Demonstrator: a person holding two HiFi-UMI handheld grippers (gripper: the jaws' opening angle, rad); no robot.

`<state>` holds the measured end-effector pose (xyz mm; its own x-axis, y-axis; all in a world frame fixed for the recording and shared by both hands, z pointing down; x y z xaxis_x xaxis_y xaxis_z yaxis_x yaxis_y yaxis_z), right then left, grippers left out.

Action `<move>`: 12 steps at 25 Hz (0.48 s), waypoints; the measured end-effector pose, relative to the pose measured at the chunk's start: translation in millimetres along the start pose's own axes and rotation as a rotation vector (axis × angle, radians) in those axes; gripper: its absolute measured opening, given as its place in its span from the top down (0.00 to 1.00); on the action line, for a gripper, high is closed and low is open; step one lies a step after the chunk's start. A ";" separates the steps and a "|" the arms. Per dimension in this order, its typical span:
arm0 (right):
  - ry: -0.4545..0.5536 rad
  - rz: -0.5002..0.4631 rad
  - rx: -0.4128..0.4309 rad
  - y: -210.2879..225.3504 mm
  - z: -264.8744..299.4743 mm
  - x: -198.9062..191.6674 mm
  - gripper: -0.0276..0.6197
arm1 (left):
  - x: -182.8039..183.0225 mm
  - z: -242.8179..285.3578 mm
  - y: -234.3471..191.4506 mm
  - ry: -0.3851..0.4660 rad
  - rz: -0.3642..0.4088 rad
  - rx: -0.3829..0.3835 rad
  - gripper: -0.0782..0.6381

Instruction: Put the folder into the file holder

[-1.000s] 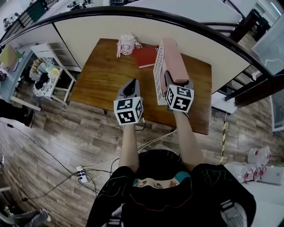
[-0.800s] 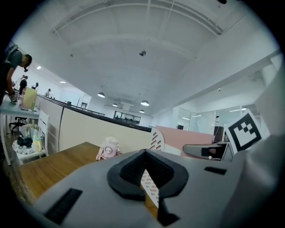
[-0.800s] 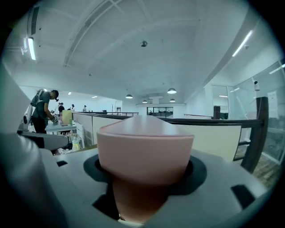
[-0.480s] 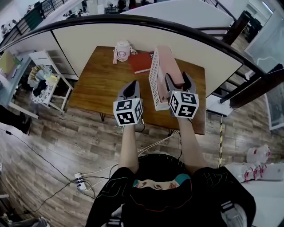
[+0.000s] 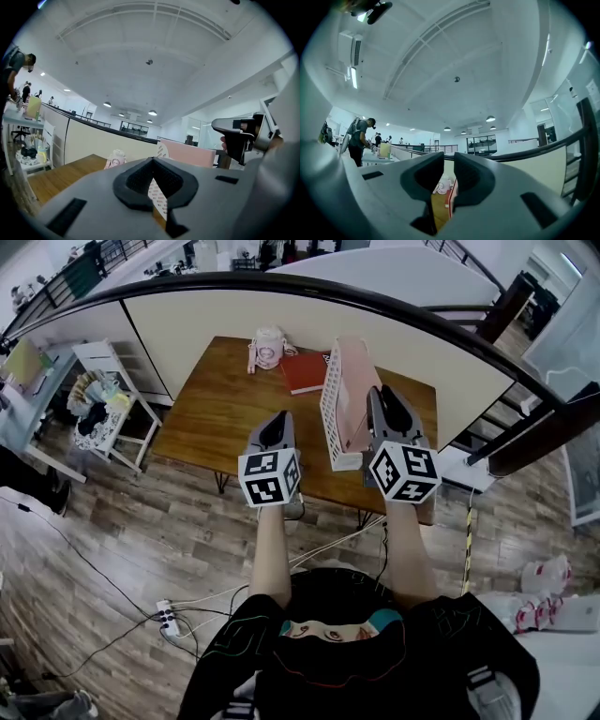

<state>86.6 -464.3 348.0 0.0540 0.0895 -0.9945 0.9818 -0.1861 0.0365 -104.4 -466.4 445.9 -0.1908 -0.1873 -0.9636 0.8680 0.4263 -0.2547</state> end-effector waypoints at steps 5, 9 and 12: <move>-0.063 0.013 0.018 -8.5 -8.5 -15.9 0.95 | 1.4 -14.7 1.8 -0.012 0.057 0.028 0.89; -0.121 0.005 0.053 -16.4 -16.6 -36.7 0.95 | -8.3 -21.1 3.8 -0.040 0.060 0.028 0.89; -0.166 -0.018 0.053 -20.0 -22.4 -53.2 0.95 | -18.2 -28.2 3.9 -0.058 0.056 0.036 0.89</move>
<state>68.2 -443.4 402.3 0.0016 -0.0691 -0.9976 0.9712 -0.2377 0.0180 -110.5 -436.4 460.2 -0.1159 -0.2152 -0.9697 0.8926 0.4058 -0.1967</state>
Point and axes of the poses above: the fingertips, and each gripper's own axes: z forward along the fingers, y to its right, x out of its top, the point moved 3 cm from there along -z, backward along the fingers, and after that the axes turned 9 degrees about -x, right-handed, at the moved point
